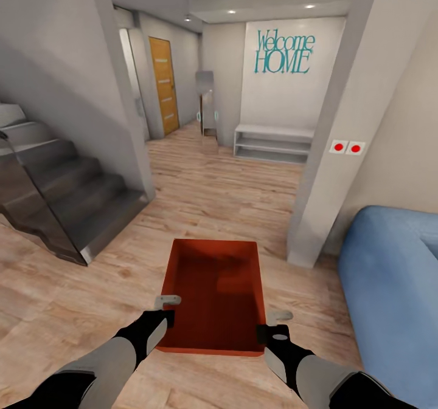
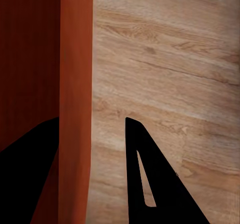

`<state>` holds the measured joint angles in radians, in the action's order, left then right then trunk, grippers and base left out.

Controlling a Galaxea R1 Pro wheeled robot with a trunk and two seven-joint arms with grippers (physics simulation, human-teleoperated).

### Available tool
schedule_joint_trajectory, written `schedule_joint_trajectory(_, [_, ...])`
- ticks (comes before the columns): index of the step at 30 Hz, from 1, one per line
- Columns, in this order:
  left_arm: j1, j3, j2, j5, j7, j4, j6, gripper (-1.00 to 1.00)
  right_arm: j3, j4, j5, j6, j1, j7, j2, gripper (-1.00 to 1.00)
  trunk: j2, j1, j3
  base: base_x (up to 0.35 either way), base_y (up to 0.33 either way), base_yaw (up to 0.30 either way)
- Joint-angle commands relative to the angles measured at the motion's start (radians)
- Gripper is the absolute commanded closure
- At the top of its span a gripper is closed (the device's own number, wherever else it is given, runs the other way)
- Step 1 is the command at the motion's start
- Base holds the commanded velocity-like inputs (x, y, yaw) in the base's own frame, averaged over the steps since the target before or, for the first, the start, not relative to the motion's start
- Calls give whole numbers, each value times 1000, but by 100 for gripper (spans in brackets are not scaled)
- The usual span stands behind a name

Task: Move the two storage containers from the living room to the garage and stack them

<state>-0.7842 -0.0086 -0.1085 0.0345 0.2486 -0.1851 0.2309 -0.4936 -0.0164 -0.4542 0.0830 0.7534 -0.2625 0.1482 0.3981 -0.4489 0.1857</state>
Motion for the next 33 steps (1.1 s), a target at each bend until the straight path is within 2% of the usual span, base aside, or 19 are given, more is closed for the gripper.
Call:
schedule_joint_trajectory(1, [0, -3, 0, 5, 6, 1, 7, 100, 6, -11, 3, 11, 1, -3, 1, 100, 2, -1, 2, 323, 0, 0])
schedule_joint_trajectory(33, [0, -4, 0, 5, 6, 2, 8, 100, 6, -11, 3, 9, 1, -4, 1, 100, 2, -1, 2, 323, 0, 0])
